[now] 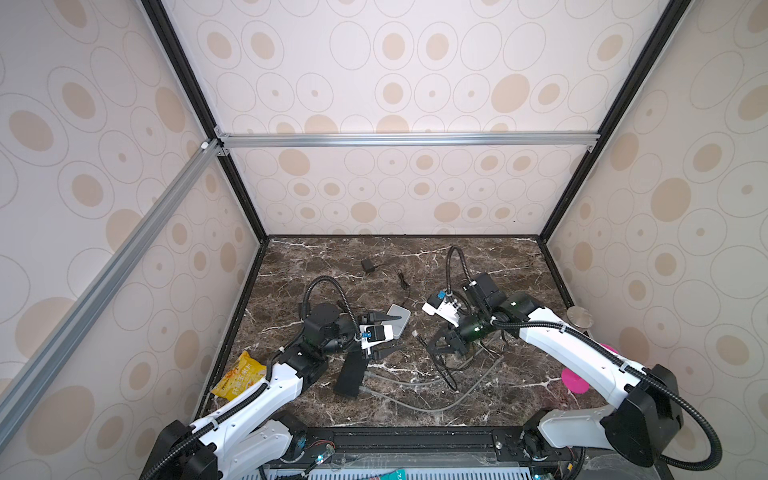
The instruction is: Insert the plug into the switch port
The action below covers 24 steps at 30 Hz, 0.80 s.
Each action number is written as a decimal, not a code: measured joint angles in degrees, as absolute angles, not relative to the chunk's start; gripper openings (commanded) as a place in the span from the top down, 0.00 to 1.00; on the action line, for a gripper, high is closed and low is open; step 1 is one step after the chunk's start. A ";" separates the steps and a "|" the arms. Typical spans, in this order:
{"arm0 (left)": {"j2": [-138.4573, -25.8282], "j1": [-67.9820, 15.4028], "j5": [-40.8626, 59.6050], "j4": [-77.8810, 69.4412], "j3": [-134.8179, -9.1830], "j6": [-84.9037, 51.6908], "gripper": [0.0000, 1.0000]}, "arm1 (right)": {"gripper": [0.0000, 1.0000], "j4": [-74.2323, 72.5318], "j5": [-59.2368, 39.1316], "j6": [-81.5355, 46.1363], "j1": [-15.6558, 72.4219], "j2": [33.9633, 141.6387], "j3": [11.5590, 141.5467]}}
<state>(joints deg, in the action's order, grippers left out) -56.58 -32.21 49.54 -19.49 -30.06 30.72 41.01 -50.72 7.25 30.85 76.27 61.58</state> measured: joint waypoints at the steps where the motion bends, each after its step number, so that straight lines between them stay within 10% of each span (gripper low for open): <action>1: -56.34 -32.21 49.71 -19.22 -30.20 30.92 0.36 | 1.00 40.80 -52.42 6.87 29.78 76.77 62.04; 24: -53.82 -32.23 49.69 -17.02 -31.79 31.73 0.35 | 1.00 50.19 -59.83 7.44 26.92 82.56 72.20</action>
